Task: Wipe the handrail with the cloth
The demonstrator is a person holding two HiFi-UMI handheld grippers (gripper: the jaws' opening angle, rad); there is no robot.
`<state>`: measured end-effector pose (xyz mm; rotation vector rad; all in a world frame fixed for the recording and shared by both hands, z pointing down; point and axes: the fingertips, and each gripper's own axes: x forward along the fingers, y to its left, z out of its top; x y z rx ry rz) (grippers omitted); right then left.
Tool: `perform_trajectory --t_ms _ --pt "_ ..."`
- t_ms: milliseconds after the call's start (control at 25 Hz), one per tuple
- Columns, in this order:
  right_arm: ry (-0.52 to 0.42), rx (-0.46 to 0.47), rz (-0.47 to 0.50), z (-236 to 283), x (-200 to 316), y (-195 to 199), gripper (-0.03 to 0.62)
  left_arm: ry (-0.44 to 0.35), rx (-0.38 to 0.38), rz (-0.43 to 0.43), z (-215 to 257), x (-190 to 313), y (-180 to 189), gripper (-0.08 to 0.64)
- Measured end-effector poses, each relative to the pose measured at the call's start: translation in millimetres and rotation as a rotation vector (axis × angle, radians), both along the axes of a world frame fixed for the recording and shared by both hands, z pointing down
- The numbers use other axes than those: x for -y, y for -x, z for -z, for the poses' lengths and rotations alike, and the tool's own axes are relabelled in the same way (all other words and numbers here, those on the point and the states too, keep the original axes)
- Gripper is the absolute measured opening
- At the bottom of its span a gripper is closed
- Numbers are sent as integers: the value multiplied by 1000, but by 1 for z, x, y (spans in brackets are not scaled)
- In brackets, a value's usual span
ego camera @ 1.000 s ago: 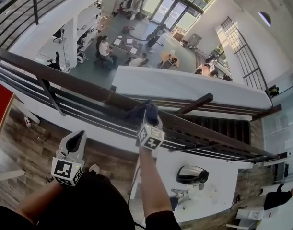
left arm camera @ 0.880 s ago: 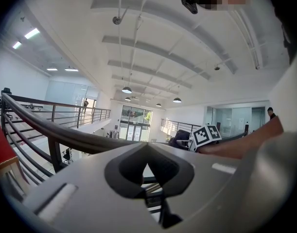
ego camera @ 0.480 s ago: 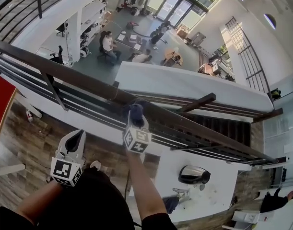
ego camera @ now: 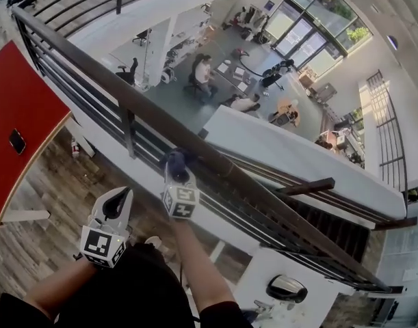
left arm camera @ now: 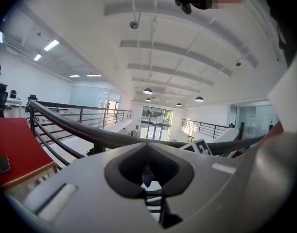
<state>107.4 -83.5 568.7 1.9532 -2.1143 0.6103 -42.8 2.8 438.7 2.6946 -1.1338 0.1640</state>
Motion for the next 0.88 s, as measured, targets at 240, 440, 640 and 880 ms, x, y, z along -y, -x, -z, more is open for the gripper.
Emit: perform_trajectory --t_ms 240,440,640,880 --pt "77 -5 105 -30 55 54 104 4 5 87 5 34 43 0" --pt "150 -13 133 -59 92 74 104 3 7 129 8 68 73 0" --pt "197 -4 118 -82 125 87 104 17 10 142 3 102 97 0" --pt "263 -19 66 -111 139 81 106 55 24 149 -8 129 123 0"
